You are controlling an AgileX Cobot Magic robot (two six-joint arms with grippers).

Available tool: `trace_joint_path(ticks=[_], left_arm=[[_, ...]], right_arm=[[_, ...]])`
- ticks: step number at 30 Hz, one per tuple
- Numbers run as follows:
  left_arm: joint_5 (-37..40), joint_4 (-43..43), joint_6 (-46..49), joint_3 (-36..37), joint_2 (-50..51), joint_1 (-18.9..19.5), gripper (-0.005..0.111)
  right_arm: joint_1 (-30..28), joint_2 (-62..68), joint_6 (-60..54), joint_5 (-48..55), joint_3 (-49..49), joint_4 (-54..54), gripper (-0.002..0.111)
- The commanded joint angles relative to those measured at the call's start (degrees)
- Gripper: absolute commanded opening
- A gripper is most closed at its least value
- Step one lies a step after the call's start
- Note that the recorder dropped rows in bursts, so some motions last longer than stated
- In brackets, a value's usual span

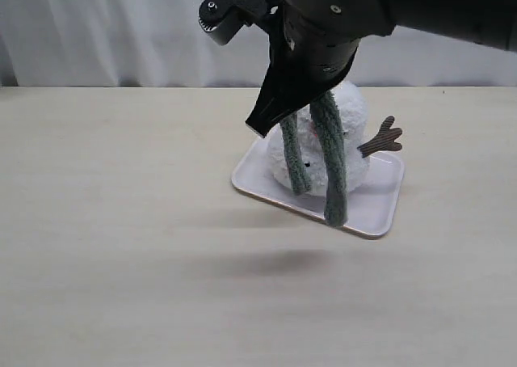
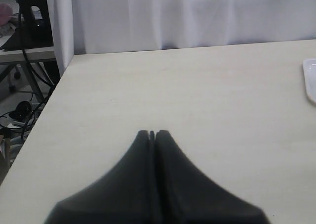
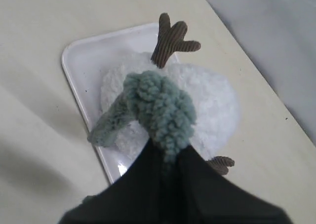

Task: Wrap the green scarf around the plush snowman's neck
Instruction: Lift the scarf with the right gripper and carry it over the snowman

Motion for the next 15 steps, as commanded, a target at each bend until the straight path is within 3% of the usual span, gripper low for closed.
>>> trace_joint_path(ticks=[1,4,15], left_arm=[[-0.7,0.0,0.0,0.1,-0.1,0.1,0.0],[-0.7,0.0,0.0,0.1,-0.1,0.1,0.0],[-0.7,0.0,0.0,0.1,-0.1,0.1,0.0]], right_arm=[[-0.3,0.1,-0.1,-4.2,0.0,0.4,0.004],[-0.3,1.6,-0.1,-6.1,0.0,0.4,0.004],[-2.3,7.5,-0.1,-5.4,0.0,-16.3,0.004]])
